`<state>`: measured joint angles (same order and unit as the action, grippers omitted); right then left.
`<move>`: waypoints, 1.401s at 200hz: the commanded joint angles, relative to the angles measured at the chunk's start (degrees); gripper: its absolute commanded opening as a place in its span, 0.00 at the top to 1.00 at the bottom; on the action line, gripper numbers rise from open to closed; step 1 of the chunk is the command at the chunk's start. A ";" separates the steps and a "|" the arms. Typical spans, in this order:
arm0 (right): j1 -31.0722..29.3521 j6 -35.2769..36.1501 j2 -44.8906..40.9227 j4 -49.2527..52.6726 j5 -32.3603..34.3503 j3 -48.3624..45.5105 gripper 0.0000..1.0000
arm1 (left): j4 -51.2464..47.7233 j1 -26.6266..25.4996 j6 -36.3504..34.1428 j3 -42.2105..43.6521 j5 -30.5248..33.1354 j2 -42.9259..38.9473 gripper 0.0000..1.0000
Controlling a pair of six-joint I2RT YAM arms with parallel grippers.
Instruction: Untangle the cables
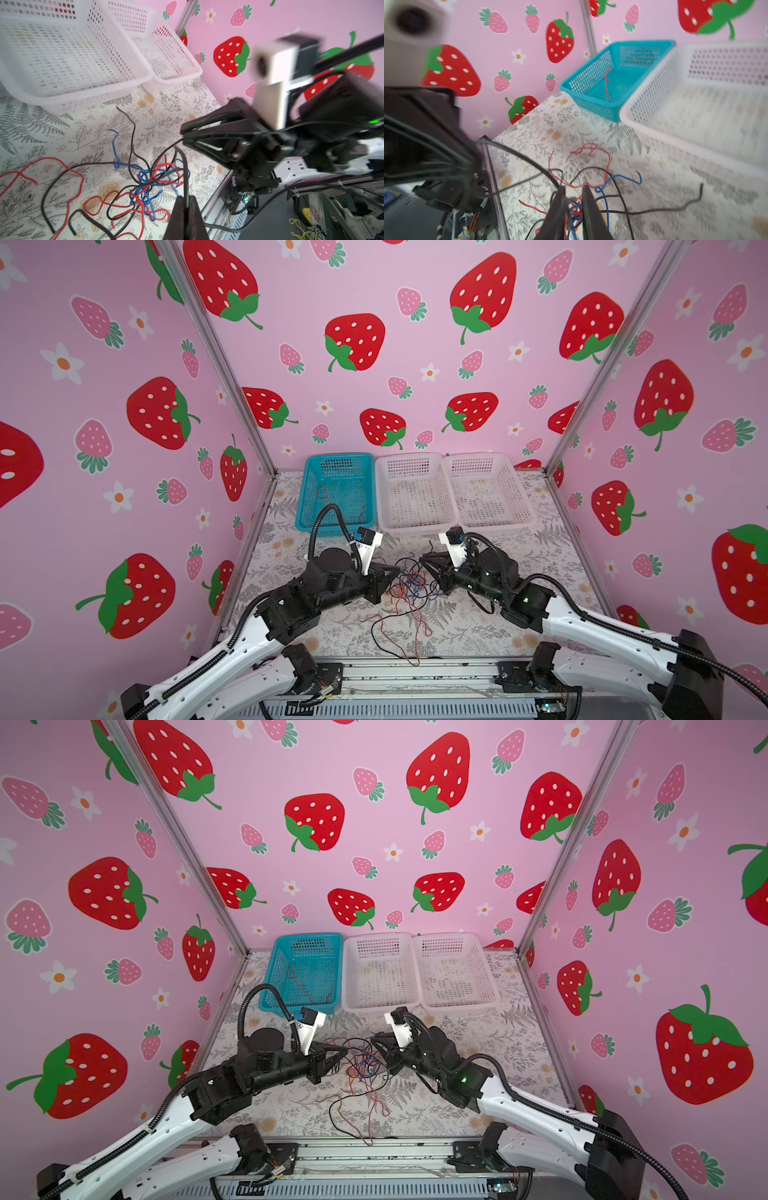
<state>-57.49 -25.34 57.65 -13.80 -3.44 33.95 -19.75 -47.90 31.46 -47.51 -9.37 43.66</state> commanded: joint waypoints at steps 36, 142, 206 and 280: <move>2.96 -2.14 -5.07 11.29 3.26 -5.55 0.44 | -2.49 0.16 4.35 -9.20 1.18 0.28 1.00; 1.77 -1.50 -1.32 -11.06 -13.39 -15.58 0.39 | 1.13 0.15 8.63 -21.23 3.33 3.61 1.00; -0.43 -1.48 6.06 -20.59 -12.42 -17.27 0.37 | -4.17 0.16 4.81 -39.58 2.84 8.93 1.00; -0.45 -1.56 6.09 -24.07 -12.01 -19.69 0.36 | -14.89 0.14 -1.58 -63.97 3.30 18.78 1.00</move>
<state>-57.65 -27.11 65.17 -35.07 -15.92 15.16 -29.45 -47.90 33.63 -104.27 -7.44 59.70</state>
